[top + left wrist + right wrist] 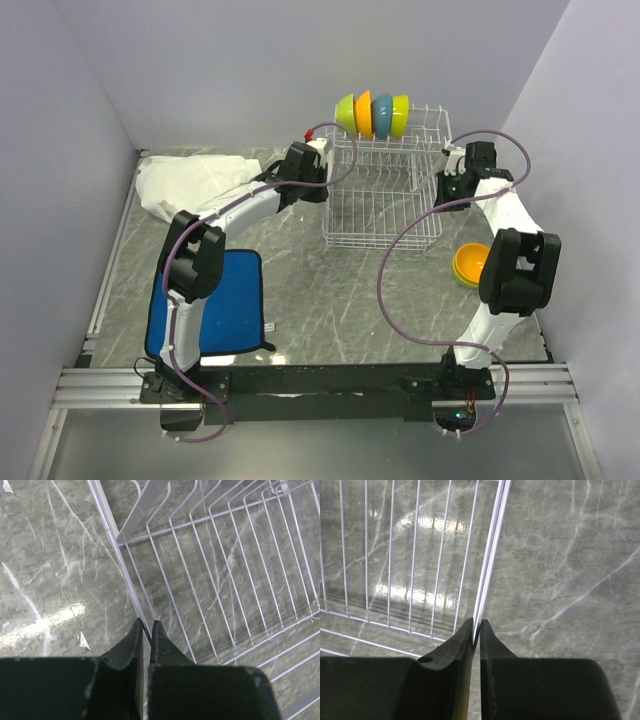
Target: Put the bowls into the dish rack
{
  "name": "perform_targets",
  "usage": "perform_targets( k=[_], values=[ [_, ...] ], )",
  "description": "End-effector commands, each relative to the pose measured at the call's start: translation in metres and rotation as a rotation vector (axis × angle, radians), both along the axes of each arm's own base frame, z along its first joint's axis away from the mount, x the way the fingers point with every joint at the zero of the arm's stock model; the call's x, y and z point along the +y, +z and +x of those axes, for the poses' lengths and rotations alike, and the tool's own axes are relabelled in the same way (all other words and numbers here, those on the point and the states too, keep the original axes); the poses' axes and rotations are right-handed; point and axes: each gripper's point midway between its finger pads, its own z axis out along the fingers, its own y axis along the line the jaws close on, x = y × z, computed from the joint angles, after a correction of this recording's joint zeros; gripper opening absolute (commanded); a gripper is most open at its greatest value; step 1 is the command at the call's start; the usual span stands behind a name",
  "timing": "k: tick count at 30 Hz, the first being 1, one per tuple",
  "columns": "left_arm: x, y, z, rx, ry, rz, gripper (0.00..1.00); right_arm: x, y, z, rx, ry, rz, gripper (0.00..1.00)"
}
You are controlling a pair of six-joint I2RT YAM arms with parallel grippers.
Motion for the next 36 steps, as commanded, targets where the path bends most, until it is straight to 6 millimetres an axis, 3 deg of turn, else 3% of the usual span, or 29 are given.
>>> perform_targets(
  k=[1,5,10,15,25,27,28,31,36],
  values=[
    [0.010,0.016,-0.007,-0.054,-0.043,0.045,0.01,0.021,0.013,0.013,-0.068,0.069,-0.004,0.09],
    [0.022,0.026,-0.015,-0.072,-0.015,0.057,0.01,0.043,0.014,0.017,-0.093,0.126,-0.007,0.07],
    [0.035,0.024,-0.026,-0.068,-0.009,0.088,0.01,0.076,0.018,0.019,-0.109,0.190,0.009,0.07],
    [0.049,0.023,-0.040,-0.054,-0.008,0.103,0.01,0.098,0.021,0.019,-0.116,0.235,0.024,0.07],
    [0.091,0.028,-0.046,-0.088,0.088,0.170,0.03,0.134,0.030,0.018,-0.136,0.298,0.045,0.06],
    [0.099,0.028,-0.044,-0.099,0.118,0.189,0.11,0.136,0.032,0.017,-0.134,0.293,0.048,0.10],
    [0.102,0.030,-0.043,-0.108,0.128,0.192,0.21,0.136,0.035,0.016,-0.136,0.289,0.048,0.14],
    [0.107,0.039,-0.041,-0.138,0.127,0.199,0.41,0.133,0.048,0.013,-0.171,0.290,0.035,0.29],
    [0.106,0.060,-0.042,-0.210,0.076,0.201,0.55,0.125,0.073,0.001,-0.245,0.284,0.002,0.43]
  ],
)
